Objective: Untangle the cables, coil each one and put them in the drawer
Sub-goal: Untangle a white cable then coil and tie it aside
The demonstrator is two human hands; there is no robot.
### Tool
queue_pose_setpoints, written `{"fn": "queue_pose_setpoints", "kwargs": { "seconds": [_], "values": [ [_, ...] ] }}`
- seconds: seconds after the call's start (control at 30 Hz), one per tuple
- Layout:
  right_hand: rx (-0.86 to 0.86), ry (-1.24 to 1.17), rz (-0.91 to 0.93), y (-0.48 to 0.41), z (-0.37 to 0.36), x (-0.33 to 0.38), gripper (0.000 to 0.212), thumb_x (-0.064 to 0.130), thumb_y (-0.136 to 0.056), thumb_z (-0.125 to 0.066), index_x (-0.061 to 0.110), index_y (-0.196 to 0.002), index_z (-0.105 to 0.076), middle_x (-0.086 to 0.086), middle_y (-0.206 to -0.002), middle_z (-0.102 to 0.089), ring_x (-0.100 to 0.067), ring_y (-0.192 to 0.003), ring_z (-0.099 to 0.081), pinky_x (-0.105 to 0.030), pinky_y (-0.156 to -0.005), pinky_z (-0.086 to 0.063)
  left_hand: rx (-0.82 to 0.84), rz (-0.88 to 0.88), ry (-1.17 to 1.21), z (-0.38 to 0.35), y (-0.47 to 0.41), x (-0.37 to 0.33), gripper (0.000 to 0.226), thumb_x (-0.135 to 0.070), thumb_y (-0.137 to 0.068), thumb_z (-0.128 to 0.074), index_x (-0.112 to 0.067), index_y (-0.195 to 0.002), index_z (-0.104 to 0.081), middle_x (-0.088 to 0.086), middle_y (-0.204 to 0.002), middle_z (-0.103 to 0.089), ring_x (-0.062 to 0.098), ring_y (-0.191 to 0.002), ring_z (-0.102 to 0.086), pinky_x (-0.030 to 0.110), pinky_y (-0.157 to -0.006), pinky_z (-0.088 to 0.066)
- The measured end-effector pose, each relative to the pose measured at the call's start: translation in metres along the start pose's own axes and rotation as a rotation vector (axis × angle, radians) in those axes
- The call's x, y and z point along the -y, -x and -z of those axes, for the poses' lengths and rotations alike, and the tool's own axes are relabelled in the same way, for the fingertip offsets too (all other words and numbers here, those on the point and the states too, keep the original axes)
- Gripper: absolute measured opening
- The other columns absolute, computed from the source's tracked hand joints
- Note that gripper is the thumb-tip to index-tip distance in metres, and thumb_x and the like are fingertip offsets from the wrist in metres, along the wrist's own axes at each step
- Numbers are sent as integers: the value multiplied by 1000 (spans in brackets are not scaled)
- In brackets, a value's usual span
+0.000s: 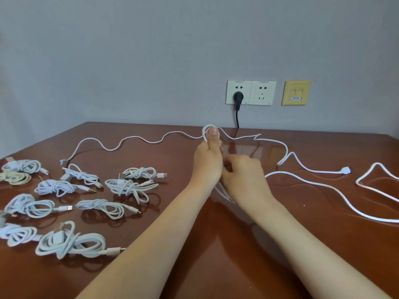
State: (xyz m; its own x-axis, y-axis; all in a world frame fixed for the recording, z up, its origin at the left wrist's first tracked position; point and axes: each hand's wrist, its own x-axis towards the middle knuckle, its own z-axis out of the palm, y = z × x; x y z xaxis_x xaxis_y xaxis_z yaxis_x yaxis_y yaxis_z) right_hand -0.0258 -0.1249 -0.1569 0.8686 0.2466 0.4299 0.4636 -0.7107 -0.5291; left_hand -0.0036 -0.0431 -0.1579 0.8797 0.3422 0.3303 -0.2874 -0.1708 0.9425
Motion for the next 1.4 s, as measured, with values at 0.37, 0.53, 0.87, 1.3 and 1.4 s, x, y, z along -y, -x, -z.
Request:
{"fn": "queue_pose_setpoints", "kwargs": {
  "seconds": [0.37, 0.53, 0.87, 1.3, 1.4],
  "values": [
    [237, -655, -285, -6, 10, -3, 20, 12, -91, -58, -2, -80, -67, -1, -57, -64, -5, -50, -62, -18, -49, -51, 71, 202, 375, 5, -3, 3, 49, -48, -97, -31, -6, -81, -51, -2, -54, -62, 10, -49, -62, 20, -47, -48],
    [480, -592, -302, -4, 19, 3, 13, 21, -93, -55, 12, -103, -54, 0, -76, -62, -10, -63, -61, -28, -63, -55, 15, 286, 568, 9, -10, -2, 50, -49, -98, -28, -5, -80, -45, 3, -49, -51, 12, -41, -61, 26, -46, -53],
    [526, -137, 41, -6, 38, -3, 12, 27, -87, -63, 17, -86, -70, 11, -59, -47, -3, -57, -43, -16, -59, -34, 57, 409, 548, 20, -14, -5, 51, -49, -98, -28, -15, -61, -35, -8, -35, -31, 6, -26, -31, 14, -35, -40],
    [232, -85, 129, -11, 44, -14, 30, 19, -87, -61, 35, -62, -57, 8, -72, -51, -3, -64, -46, -17, -62, -34, 203, 403, 297, 20, -12, -6, 49, -46, -98, -32, -12, -63, -39, 1, -43, -49, 9, -32, -53, 16, -34, -42],
    [200, -68, 162, -11, 41, -15, 29, 18, -86, -61, 36, -63, -56, 4, -82, -55, -9, -76, -50, -27, -73, -39, 224, 345, 193, 21, -11, -4, 45, -46, -98, -33, -11, -70, -43, 6, -52, -59, 10, -33, -54, 16, -34, -41]
  ]
}}
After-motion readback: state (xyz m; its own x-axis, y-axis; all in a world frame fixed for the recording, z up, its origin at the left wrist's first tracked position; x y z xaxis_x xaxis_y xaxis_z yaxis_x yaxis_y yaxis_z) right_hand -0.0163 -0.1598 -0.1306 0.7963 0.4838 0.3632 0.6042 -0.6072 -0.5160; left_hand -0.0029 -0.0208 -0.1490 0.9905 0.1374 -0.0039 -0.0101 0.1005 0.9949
